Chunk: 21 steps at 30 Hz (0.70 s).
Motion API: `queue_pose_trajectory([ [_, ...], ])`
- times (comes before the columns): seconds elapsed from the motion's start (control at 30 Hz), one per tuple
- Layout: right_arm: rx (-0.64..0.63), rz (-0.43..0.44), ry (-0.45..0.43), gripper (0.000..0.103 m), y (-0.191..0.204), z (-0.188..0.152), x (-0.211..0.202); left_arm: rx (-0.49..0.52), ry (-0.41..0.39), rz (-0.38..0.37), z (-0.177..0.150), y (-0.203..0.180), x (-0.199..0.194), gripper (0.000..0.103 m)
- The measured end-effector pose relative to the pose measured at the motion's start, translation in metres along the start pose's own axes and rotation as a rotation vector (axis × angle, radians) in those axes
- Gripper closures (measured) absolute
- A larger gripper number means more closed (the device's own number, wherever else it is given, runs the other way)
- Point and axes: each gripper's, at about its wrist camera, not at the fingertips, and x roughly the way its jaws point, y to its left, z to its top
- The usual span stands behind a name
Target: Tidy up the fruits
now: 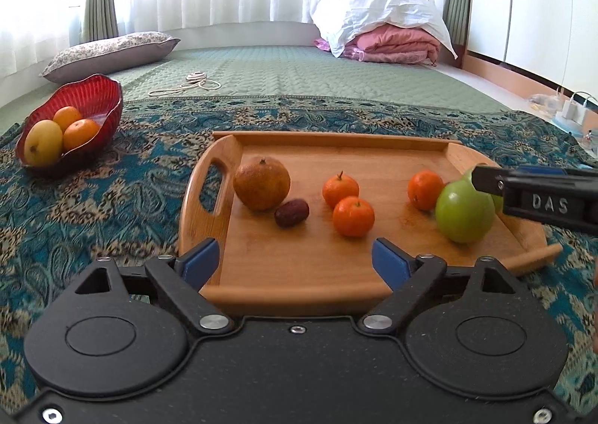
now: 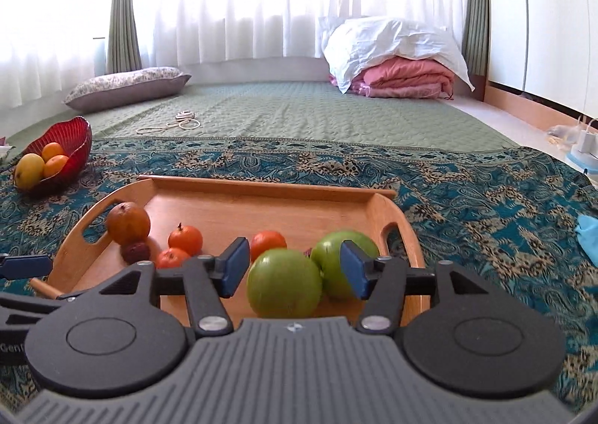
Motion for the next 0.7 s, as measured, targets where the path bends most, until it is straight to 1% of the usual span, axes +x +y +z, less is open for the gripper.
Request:
queue_pose_trajectory([
  [0.1, 0.005, -0.012, -0.015, 0.031, 0.001, -0.016, -0.014, 0.004, -0.001, 0.017, -0.011, -0.001, -0.009, 0.013],
  [0.23, -0.015, -0.027, -0.02, 0.029, 0.005, -0.038, -0.028, -0.005, 0.023, 0.013, -0.027, 0.001, -0.014, 0.013],
  [0.3, -0.038, -0.03, -0.011, 0.024, 0.007, -0.048, -0.031, -0.004, 0.038, 0.018, -0.035, 0.001, -0.014, 0.013],
  [0.47, -0.063, -0.049, 0.026, 0.022, 0.007, -0.066, -0.028, 0.004, 0.066, 0.034, -0.049, 0.0, -0.009, 0.013],
  [0.63, -0.037, -0.059, 0.067, 0.022, 0.003, -0.076, -0.019, 0.015, 0.07, 0.051, -0.054, -0.003, -0.004, 0.009],
  [0.7, -0.047, -0.062, 0.079, 0.022, 0.004, -0.078, -0.016, 0.014, 0.071, 0.055, -0.054, -0.004, -0.003, 0.007],
])
